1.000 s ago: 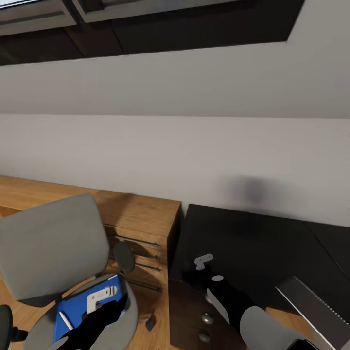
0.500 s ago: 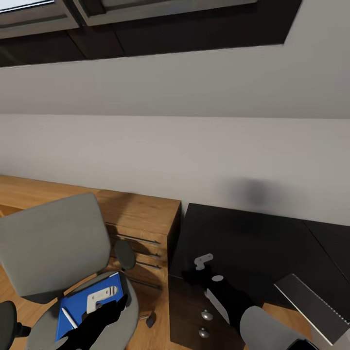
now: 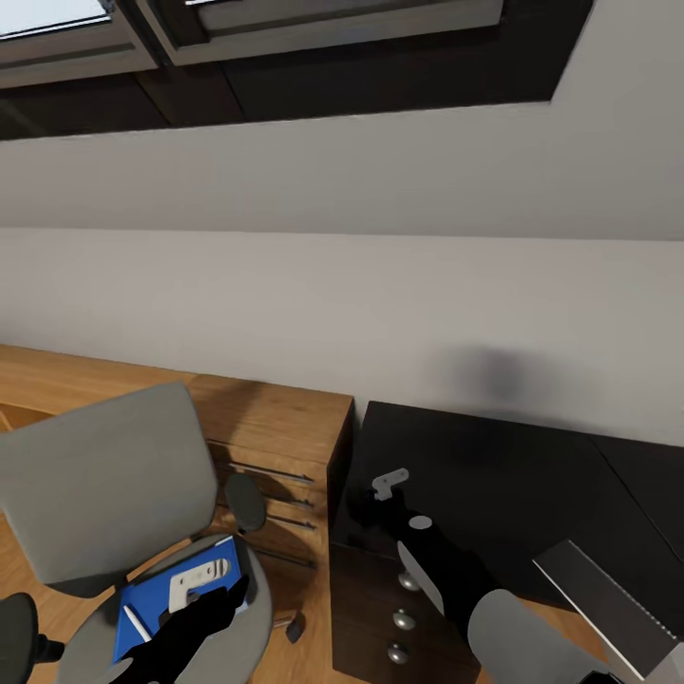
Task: In the bedroom, organize the workspace by keeping the computer under the desk, ensuring the monitor is on the desk, placing the keyboard on the desk next to the monitor, placing the mouse on the desk next to the keyboard, moving the folder from the swivel chair onto the desk next to the mouse, stacking the notebook on top of the folder with the pen on top of the notebook, and positioning the swivel chair next to the desk.
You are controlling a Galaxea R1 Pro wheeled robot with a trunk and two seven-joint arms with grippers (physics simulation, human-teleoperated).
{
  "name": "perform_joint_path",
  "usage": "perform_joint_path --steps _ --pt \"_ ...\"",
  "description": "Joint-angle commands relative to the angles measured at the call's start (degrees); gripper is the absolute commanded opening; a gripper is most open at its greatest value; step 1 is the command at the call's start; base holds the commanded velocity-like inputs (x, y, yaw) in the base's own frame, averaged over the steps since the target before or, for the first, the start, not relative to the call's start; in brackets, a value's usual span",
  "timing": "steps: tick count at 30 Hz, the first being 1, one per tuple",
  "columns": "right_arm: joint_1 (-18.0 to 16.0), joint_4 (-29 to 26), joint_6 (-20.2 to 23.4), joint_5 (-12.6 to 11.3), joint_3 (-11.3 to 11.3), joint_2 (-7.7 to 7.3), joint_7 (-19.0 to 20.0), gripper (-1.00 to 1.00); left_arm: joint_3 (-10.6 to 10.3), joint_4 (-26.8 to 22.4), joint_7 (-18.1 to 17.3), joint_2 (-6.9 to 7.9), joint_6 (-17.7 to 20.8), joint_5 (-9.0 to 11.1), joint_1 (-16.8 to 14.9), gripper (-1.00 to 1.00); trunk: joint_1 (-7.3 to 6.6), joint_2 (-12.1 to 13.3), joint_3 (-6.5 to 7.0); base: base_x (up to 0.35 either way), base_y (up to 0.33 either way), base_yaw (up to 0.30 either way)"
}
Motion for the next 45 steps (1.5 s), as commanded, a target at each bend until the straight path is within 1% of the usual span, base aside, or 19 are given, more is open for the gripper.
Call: perform_joint_path --steps 1,6,12,15,17,21,23,24,29,31,32,33,34,36,40,41,43,44,45 --pt "0.0 -0.36 0.32 -0.69 0.12 -0.03 -0.05 -1.0 -0.05 -0.1 0.58 0.06 0.11 0.6 0.0 1.0 -0.22 0.38 0.13 0.0 0.0 0.0" --pt "0.06 -0.81 0.4 -0.76 0.12 -0.03 -0.07 -1.0 0.07 -0.1 0.63 0.06 0.11 0.6 0.01 1.0 -1.32 2.38 1.03 -0.04 0.0 0.0" --pt "0.06 -0.94 0.54 -0.87 0.06 -0.06 -0.11 -1.0 0.1 -0.1 0.64 0.06 0.11 0.6 0.01 1.0 -2.64 4.79 2.11 -0.261 0.0 0.0" --pt "0.06 -1.51 1.55 -0.92 -0.01 -0.09 -0.46 -1.0 0.05 -0.1 0.64 0.03 0.13 0.6 0.01 1.0 -3.29 5.99 2.64 -0.327 0.0 0.0" --pt "0.17 -2.78 2.52 -0.98 -0.03 -0.11 -1.55 -1.0 0.0 -0.1 0.64 0.01 0.16 0.54 -0.03 1.0 -3.73 6.79 3.0 -0.333 0.0 0.0" --pt "2.34 -7.91 4.81 -1.03 -0.05 -0.13 -6.86 -1.0 -0.09 -0.1 0.64 -0.02 0.19 0.45 0.0 1.0 -4.61 8.4 3.72 -0.337 -0.001 0.0" --pt "4.01 -11.54 6.31 -1.03 0.0 -0.12 -10.58 -1.0 -0.13 -0.1 0.64 -0.03 0.2 0.43 0.0 1.0 -5.05 9.2 4.08 -0.319 -0.047 0.0" --pt "5.75 -16.0 8.36 -1.1 0.03 -0.12 -14.31 -1.0 -0.31 0.1 0.64 -0.1 0.2 0.43 -0.01 1.0 -5.27 9.6 4.26 -0.084 -0.024 0.0" --pt "6.76 -18.34 9.33 -1.12 0.03 -0.08 -16.12 -1.0 -0.98 1.12 0.64 -0.26 0.2 0.41 -0.01 1.0 -6.37 11.61 5.22 -0.031 -0.009 -0.068" --pt "6.85 -18.53 9.41 -1.13 0.03 -0.05 -16.95 -1.0 -2.65 2.15 0.64 -0.2 0.17 0.39 -0.02 1.0 -6.81 12.41 5.65 -0.005 -0.001 -0.203" --pt "6.89 -18.64 9.44 -1.13 0.03 -0.04 -17.91 -1.0 -4.8 2.95 0.75 -0.2 0.09 0.24 -0.03 1.0 -7.03 12.81 5.86 -0.002 0.0 -0.246" --pt "6.9 -18.96 9.65 -1.14 0.02 -0.03 -18.49 -1.0 -6.79 5.07 1.7 -0.2 -0.07 -0.52 -0.02 1.0 -7.25 13.21 6.08 0.0 0.0 -0.261" --pt "6.91 -19.22 9.91 -1.17 -0.01 -0.05 -18.6 -1.0 -8.18 8.07 2.77 -0.22 -0.19 -1.44 -0.02 1.0 -7.47 13.61 6.3 0.0 0.0 -0.264" --pt "6.91 -19.6 10.73 -1.61 -0.04 -0.09 -18.71 -1.0 -9.38 12.15 3.8 -0.26 -0.34 -2.51 0.0 1.0 -7.91 14.41 6.74 0.0 0.0 -0.267" --pt "6.91 -19.86 11.46 -3.72 -0.05 -0.11 -18.84 -1.0 -10.46 18.18 4.27 -0.32 -1.73 -3.25 -0.03 1.0 -8.78 16.02 7.62 0.0 0.0 -0.268" --pt "6.91 -19.93 11.62 -4.37 -0.09 -0.12 -18.87 -1.0 -12.01 24.4 4.29 -0.24 -6.11 -3.4 -0.03 1.0 -9.0 16.42 7.83 0.0 0.0 -0.27" --pt "6.91 -19.92 11.65 -4.52 -0.12 -0.12 -18.88 -1.0 -12.5 28.5 4.23 -0.27 -9.21 -3.43 -0.05 1.0 -9.44 17.22 8.27 0.0 0.0 -0.27" --pt "6.91 -19.88 11.66 -4.64 -0.14 -0.12 -18.88 -1.0 -12.77 33.39 4.05 -0.26 -13.38 -3.49 -0.06 1.0 -9.66 17.62 8.48 0.0 0.0 -0.273" --pt "6.91 -19.87 11.66 -4.73 -0.16 -0.12 -18.88 -1.0 -12.81 34.46 4.02 -0.2 -14.65 -3.51 -0.05 1.0 -9.88 18.02 8.69 0.0 0.0 -0.275"
